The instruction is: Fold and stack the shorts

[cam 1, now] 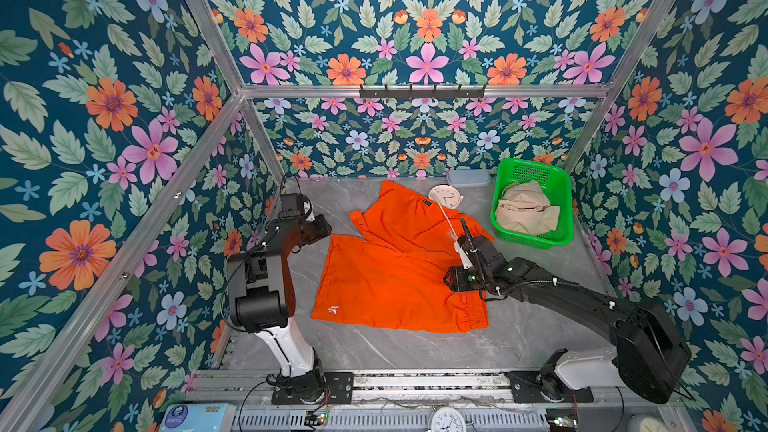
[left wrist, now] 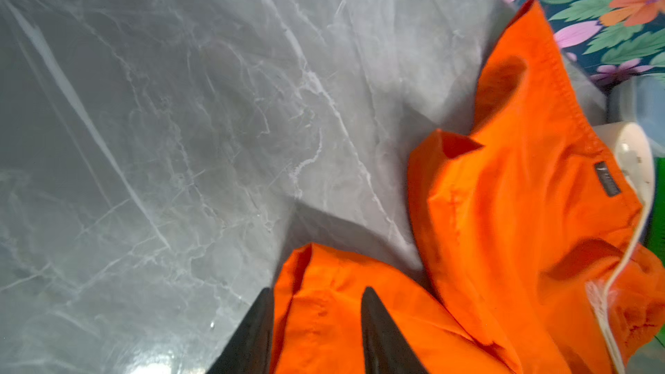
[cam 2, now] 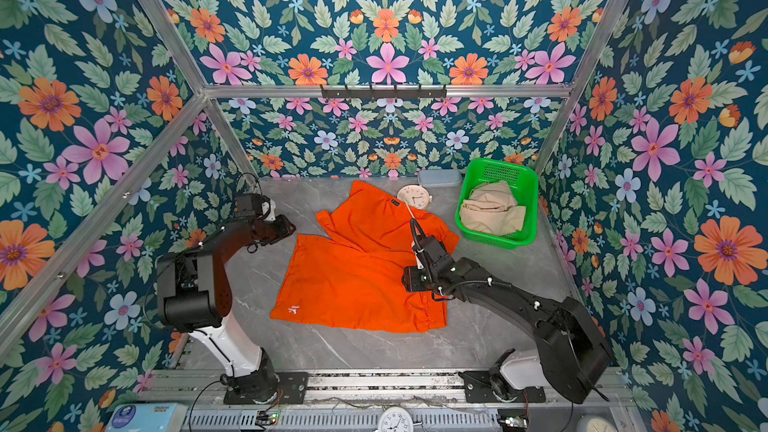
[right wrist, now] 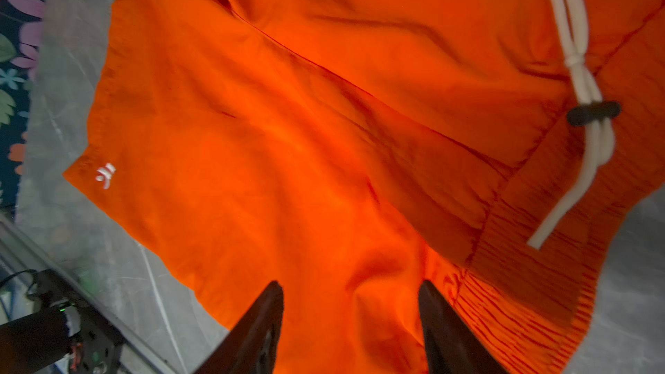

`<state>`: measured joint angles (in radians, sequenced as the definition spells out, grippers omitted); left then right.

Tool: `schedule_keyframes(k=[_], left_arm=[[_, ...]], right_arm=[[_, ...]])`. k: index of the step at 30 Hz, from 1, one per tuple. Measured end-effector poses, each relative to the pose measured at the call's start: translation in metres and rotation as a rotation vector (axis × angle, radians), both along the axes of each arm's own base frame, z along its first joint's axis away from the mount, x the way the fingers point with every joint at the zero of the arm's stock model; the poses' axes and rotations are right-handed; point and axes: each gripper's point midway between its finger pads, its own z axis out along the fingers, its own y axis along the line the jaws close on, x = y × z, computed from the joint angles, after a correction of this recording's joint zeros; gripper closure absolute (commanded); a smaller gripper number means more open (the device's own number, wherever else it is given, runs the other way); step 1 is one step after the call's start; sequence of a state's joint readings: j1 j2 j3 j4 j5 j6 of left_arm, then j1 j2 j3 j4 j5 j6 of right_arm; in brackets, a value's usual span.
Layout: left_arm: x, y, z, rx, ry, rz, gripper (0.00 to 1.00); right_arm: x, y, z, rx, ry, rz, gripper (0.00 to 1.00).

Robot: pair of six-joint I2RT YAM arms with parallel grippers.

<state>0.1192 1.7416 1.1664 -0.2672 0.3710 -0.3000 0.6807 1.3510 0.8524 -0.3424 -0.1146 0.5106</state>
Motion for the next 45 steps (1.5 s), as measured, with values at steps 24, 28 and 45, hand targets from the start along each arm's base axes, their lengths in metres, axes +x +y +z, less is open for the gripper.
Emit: schedule_keyframes(k=[24,28,45], left_arm=[[-0.159,-0.064,-0.076,-0.261,0.185,0.229,0.72],[-0.180,-0.057,-0.075,-0.255,0.177,0.288,0.70],[-0.062,-0.085,0.014,-0.218,-0.010,0.144,0.35]], right_arm=[[-0.079,-0.007,-0.084,0.002,0.327,-0.023,0.40],[-0.093,-0.024,-0.083,-0.008,0.338,-0.066,0.39],[0.012,-0.021,0.003,0.027,0.118,-0.153,0.35]])
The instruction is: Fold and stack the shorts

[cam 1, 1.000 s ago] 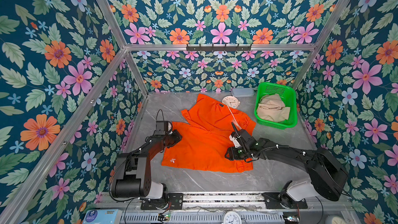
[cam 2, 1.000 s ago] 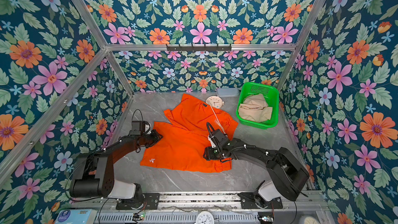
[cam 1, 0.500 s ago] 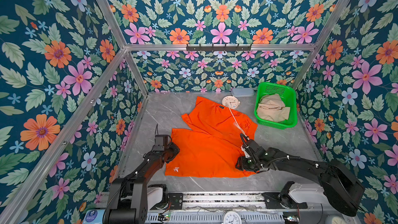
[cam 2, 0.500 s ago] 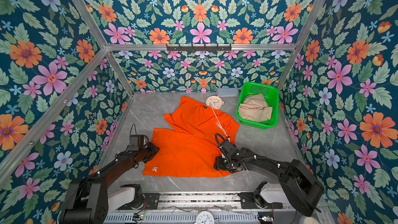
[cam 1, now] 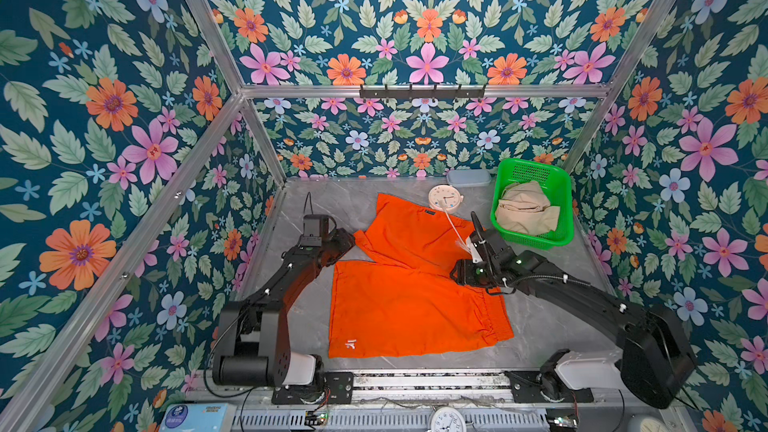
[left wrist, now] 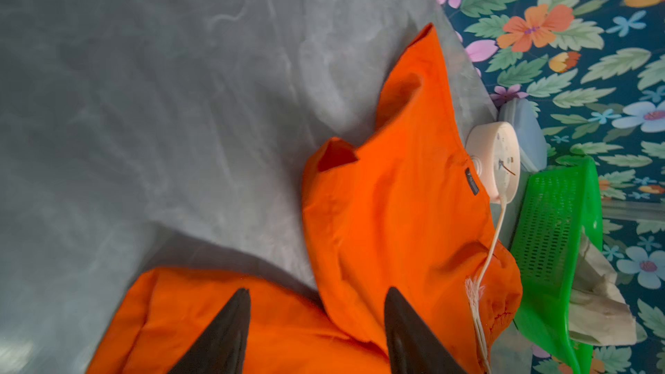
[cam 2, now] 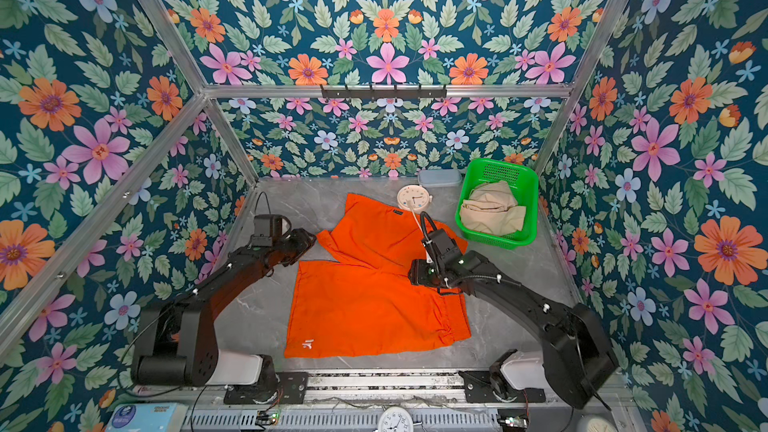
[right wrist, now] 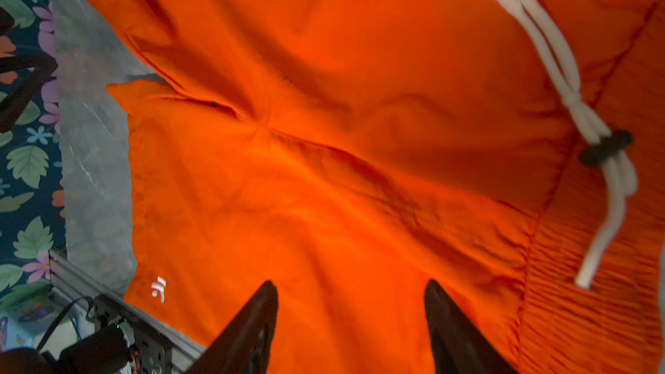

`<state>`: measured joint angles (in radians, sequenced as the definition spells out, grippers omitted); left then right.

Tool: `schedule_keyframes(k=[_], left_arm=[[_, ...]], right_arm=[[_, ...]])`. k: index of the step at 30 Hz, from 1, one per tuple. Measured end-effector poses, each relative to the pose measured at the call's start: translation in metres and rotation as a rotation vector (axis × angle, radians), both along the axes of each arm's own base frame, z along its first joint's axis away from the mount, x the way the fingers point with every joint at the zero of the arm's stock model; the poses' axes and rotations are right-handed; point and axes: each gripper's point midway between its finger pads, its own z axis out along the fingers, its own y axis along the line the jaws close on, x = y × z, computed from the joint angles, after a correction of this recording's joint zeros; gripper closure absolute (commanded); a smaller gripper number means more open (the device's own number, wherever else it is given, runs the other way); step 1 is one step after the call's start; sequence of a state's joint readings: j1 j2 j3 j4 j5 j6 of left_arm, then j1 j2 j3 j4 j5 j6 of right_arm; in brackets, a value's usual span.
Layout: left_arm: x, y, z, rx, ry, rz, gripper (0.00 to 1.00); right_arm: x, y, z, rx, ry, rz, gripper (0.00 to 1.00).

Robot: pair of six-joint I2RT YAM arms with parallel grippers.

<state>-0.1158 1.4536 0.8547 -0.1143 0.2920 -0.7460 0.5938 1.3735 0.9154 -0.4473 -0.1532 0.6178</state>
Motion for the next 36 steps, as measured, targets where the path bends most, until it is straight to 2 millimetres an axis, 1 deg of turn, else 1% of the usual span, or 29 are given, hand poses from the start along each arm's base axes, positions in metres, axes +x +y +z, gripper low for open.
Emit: schedule_keyframes(k=[2,5,9,10,11,13,16,18,20,22,25,28,29,30,31,34,36], left_arm=[[0.013,-0.009,-0.006,0.007,0.006,-0.036,0.32],[0.027,-0.012,-0.025,0.034,0.042,-0.053,0.31],[0.044,-0.015,-0.047,0.062,0.078,-0.073,0.35],[0.048,-0.016,-0.052,0.066,0.085,-0.079,0.38],[0.051,-0.017,-0.057,0.069,0.092,-0.084,0.43],[0.054,-0.018,-0.069,0.070,0.113,-0.094,0.59],[0.054,-0.020,-0.078,0.069,0.132,-0.105,0.73],[0.055,-0.019,-0.078,0.068,0.129,-0.106,0.79],[0.053,-0.014,-0.076,0.079,0.122,-0.108,0.83],[0.050,-0.001,-0.076,0.098,0.123,-0.087,0.85],[0.038,0.023,-0.080,0.118,0.143,-0.049,0.85],[0.022,0.043,-0.083,0.147,0.165,-0.017,0.86],[0.018,0.048,-0.082,0.155,0.166,-0.009,0.84],[0.014,0.052,-0.082,0.166,0.169,0.000,0.78],[0.010,0.055,-0.082,0.173,0.170,-0.003,0.69],[0.003,0.057,-0.081,0.177,0.183,-0.002,0.58],[0.003,0.058,-0.073,0.180,0.170,-0.002,0.53]], right_arm=[[0.013,0.001,-0.008,-0.015,0.006,-0.004,0.35],[0.027,0.004,-0.017,-0.030,0.020,-0.011,0.35],[0.041,0.012,-0.020,-0.034,0.011,0.001,0.35],[0.044,0.013,-0.021,-0.033,0.007,0.002,0.35],[0.046,0.013,-0.022,-0.032,0.005,0.002,0.35],[0.049,0.014,-0.027,-0.033,0.006,0.006,0.35],[0.050,0.015,-0.034,-0.021,0.017,0.017,0.35],[0.052,0.013,-0.040,-0.021,0.022,0.009,0.35],[0.055,0.011,-0.051,-0.034,0.048,-0.008,0.36],[0.055,0.010,-0.067,-0.061,0.083,-0.015,0.37],[0.055,0.012,-0.081,-0.070,0.118,-0.023,0.37],[0.063,0.019,-0.081,-0.046,0.107,-0.034,0.37],[0.065,0.021,-0.081,-0.040,0.105,-0.036,0.37],[0.067,0.023,-0.081,-0.038,0.104,-0.038,0.37],[0.069,0.024,-0.081,-0.037,0.103,-0.045,0.37],[0.069,0.024,-0.078,-0.040,0.105,-0.049,0.37],[0.068,0.024,-0.073,-0.043,0.103,-0.047,0.36]])
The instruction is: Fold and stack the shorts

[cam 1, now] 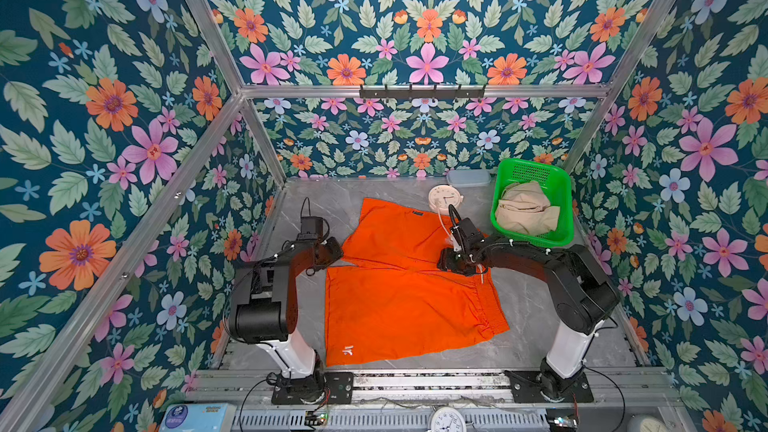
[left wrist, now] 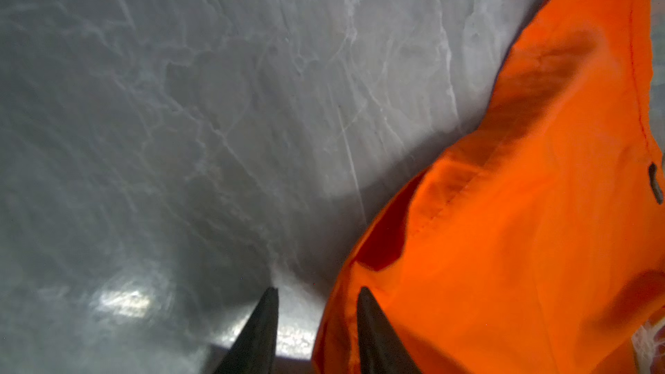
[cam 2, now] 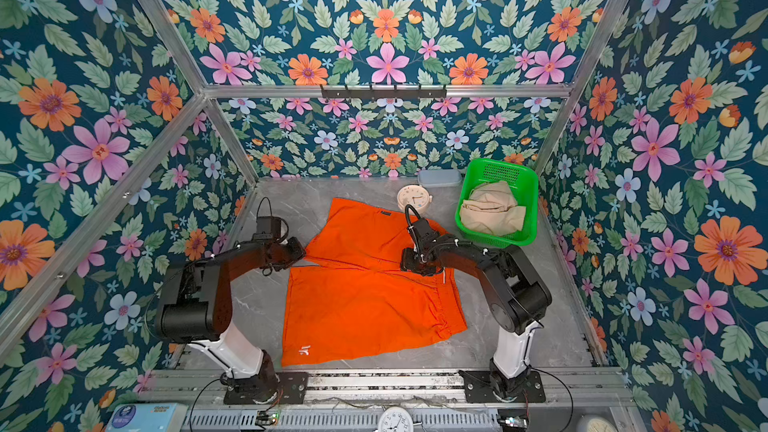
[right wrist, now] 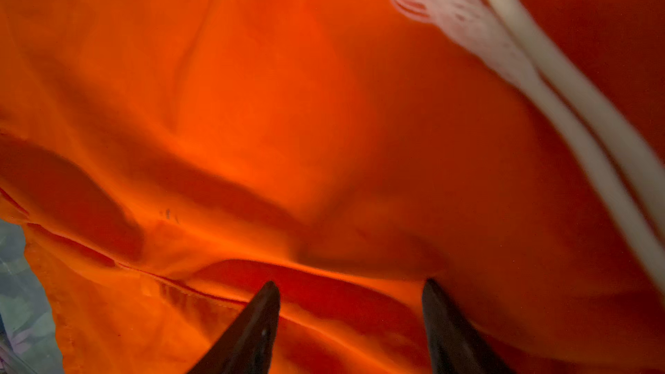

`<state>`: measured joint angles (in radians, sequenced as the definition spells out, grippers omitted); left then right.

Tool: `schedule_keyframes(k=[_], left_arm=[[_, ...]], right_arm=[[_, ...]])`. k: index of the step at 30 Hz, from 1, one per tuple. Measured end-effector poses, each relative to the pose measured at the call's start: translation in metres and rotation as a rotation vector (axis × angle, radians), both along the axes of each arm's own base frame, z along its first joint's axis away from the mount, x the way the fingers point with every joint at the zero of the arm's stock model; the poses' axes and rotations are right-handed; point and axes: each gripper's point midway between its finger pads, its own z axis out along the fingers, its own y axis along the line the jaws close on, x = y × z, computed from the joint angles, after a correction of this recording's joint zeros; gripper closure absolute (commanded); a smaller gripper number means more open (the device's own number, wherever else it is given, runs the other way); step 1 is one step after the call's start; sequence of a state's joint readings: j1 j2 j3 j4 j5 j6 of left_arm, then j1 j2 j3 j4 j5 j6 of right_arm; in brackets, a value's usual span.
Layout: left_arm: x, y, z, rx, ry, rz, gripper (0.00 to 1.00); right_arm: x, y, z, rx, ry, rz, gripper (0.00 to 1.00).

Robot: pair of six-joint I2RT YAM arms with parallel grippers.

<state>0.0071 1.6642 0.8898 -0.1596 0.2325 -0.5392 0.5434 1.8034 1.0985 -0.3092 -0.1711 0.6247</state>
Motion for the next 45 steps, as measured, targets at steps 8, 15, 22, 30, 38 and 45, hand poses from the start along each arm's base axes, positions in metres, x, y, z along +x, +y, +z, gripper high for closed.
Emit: schedule_keyframes(k=[8,15,22,30,38,45], left_arm=[[0.054,-0.011,0.066,-0.013,-0.195,-0.093,0.50],[0.123,-0.049,0.073,-0.007,-0.290,-0.352,0.43],[0.164,-0.075,0.041,0.041,-0.329,-0.509,0.44],[0.208,-0.084,0.011,0.061,-0.338,-0.542,0.39],[0.236,-0.090,0.008,0.052,-0.340,-0.540,0.43],[0.239,-0.115,0.003,0.008,-0.336,-0.594,0.74]], right_arm=[[0.020,0.041,0.066,0.084,-0.159,0.127,0.36],[0.041,0.059,0.057,0.061,-0.165,0.175,0.36],[0.040,0.058,0.034,0.019,-0.115,0.192,0.36],[0.036,0.057,0.029,0.014,-0.096,0.202,0.36],[0.032,0.055,0.012,0.002,-0.046,0.187,0.36],[0.029,0.057,0.011,0.015,-0.027,0.187,0.36]])
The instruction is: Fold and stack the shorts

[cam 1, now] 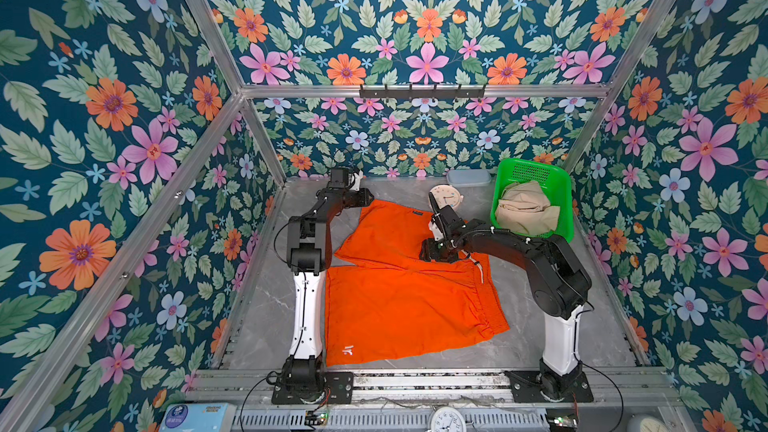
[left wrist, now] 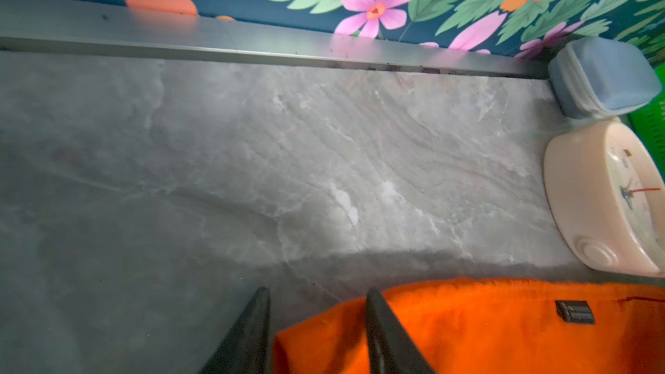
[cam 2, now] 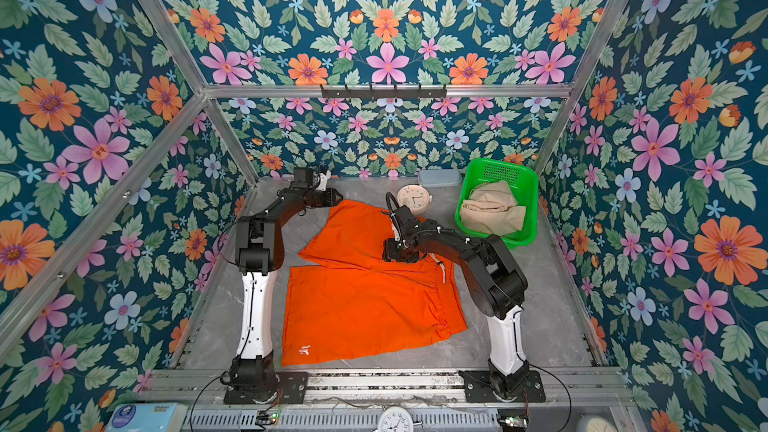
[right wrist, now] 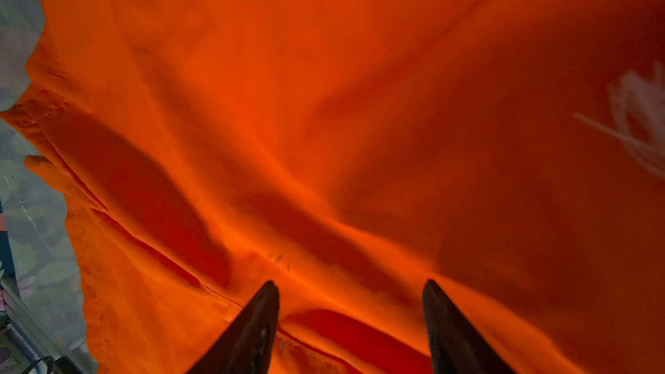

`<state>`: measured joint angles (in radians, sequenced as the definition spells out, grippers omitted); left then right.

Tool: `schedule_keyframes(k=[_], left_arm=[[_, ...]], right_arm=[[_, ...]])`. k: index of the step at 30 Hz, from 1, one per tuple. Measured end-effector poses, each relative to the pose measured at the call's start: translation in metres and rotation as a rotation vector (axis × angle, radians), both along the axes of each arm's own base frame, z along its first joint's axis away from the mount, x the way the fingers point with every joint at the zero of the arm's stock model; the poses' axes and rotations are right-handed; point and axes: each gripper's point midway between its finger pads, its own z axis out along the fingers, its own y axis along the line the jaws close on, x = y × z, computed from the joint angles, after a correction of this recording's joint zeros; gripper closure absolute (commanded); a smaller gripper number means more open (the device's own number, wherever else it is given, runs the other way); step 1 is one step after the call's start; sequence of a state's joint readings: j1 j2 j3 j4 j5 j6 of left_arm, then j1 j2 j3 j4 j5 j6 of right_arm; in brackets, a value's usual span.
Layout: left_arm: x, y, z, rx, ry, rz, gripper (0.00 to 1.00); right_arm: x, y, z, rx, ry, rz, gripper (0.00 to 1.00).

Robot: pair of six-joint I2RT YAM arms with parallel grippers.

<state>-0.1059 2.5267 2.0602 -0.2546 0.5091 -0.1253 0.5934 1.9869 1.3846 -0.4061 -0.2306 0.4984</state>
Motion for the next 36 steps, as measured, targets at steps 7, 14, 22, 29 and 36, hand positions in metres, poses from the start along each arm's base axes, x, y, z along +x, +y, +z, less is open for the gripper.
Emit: schedule_keyframes(k=[7,14,22,29,36], left_arm=[[-0.015,-0.006,0.014,-0.004,0.029,-0.014,1.00],[-0.013,0.010,0.118,0.074,-0.218,0.025,1.00],[0.015,0.030,0.086,0.217,-0.232,0.078,0.96],[0.022,0.049,0.054,0.317,-0.142,0.144,0.50],[-0.018,0.067,0.092,0.345,-0.116,0.211,0.48]], right_arm=[[-0.001,-0.008,-0.014,-0.019,0.048,-0.033,0.37],[-0.001,-0.002,-0.016,-0.005,0.035,-0.030,0.37],[0.002,0.016,-0.013,0.038,0.024,-0.018,0.36],[0.022,0.024,0.012,0.056,-0.034,-0.045,0.35],[0.040,0.015,0.063,0.076,-0.149,-0.074,0.35]])
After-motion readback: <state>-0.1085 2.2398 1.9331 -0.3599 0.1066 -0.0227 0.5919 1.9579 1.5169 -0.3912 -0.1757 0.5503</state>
